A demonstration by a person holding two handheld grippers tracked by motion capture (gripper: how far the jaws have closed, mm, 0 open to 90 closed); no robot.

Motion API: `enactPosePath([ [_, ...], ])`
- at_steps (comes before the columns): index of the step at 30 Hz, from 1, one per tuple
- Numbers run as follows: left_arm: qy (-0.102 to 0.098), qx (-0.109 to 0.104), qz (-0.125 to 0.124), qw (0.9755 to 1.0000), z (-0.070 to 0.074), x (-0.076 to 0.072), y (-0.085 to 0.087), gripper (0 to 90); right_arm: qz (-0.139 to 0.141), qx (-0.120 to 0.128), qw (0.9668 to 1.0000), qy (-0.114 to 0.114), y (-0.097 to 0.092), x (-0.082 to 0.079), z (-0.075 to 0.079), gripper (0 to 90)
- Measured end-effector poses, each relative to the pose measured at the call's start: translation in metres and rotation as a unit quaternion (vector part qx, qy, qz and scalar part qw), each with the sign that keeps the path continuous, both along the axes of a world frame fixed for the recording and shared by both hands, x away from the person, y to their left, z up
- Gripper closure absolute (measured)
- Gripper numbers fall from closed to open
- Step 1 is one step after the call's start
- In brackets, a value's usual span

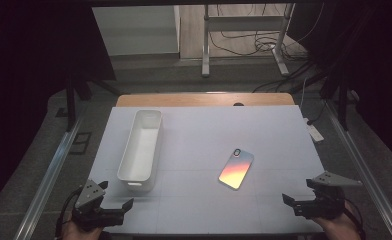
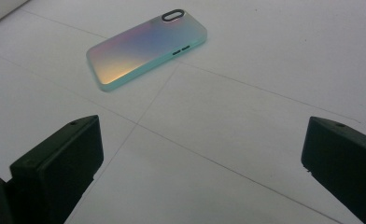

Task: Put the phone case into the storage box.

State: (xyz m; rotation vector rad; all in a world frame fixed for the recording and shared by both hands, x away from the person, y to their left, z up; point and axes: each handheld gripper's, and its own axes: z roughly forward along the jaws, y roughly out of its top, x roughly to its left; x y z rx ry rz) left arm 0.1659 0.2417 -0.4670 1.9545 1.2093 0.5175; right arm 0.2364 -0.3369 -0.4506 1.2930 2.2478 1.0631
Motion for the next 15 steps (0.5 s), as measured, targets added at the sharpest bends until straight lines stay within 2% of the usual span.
enactPosePath([
  [15, 0.008, -0.009, 0.003, 0.9999, -0.0004, -0.0019, 0.0031, 1.7, 0.009, -0.003, 1.0000, 0.001, 0.0025, 0.0036, -0.0004, 0.0],
])
